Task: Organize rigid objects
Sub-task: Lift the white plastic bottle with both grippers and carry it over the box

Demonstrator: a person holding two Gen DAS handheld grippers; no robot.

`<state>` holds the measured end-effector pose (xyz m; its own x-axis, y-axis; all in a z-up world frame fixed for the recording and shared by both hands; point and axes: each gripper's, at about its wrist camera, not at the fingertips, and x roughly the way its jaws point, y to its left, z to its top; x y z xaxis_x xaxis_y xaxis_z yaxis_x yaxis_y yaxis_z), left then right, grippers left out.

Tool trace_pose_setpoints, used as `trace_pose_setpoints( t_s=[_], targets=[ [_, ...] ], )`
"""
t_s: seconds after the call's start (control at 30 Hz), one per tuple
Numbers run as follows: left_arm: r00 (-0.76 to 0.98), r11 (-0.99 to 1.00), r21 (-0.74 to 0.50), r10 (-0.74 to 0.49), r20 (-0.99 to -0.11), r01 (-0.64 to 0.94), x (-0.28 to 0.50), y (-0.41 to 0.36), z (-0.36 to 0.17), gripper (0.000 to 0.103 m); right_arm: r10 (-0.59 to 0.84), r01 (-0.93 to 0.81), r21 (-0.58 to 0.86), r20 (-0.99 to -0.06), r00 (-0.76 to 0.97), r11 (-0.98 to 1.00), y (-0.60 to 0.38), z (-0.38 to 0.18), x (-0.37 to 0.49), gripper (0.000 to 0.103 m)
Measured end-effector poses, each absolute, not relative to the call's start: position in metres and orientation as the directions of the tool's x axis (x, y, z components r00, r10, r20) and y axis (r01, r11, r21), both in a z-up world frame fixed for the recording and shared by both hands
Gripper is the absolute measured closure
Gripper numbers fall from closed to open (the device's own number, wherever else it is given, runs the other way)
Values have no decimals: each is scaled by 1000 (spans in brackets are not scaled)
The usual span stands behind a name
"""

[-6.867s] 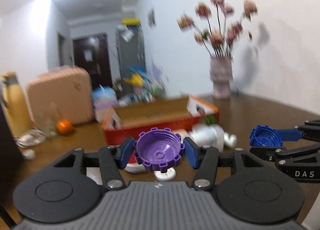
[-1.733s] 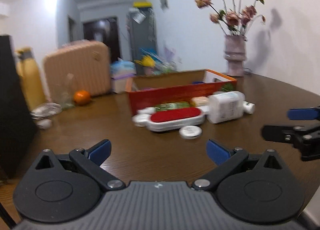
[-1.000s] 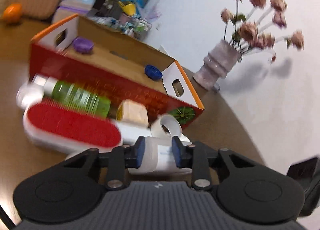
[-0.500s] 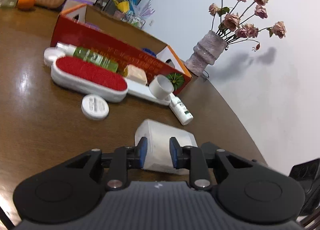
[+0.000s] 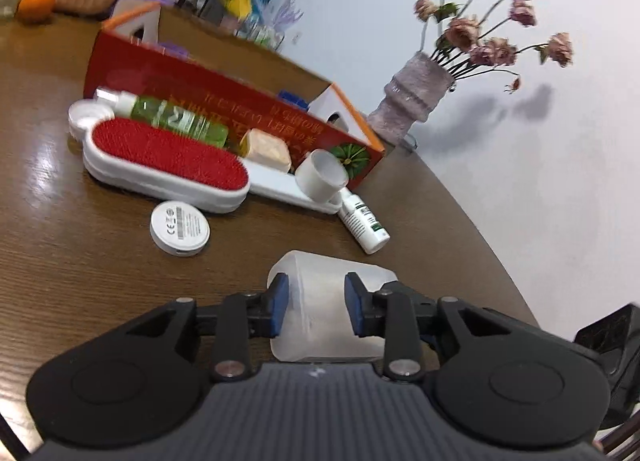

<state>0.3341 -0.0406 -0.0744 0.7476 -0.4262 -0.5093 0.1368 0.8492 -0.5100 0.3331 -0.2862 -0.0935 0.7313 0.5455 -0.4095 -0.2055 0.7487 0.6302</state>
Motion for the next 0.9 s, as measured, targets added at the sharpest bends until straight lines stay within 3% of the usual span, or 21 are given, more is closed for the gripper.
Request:
trace_pose_setpoints(
  t_s=[0.23, 0.5, 0.73, 0.9],
  targets=[
    [822, 879, -428, -395, -411, 209, 309, -39, -22, 74, 550, -313, 575, -299, 780, 756, -277, -42, 320, 78],
    [867, 890, -390, -374, -330, 236, 358, -21, 43, 77, 564, -370, 555, -229, 794, 745, -257, 25, 380, 78],
    [835, 897, -391, -369, -409, 205, 457, 0, 74, 77, 573, -345, 588, -257, 778, 731, -236, 56, 485, 81],
    [791, 905, -400, -348, -503, 144, 545, 12, 67, 78, 554, -286, 604, -320, 769, 744, -217, 52, 567, 83]
  ],
)
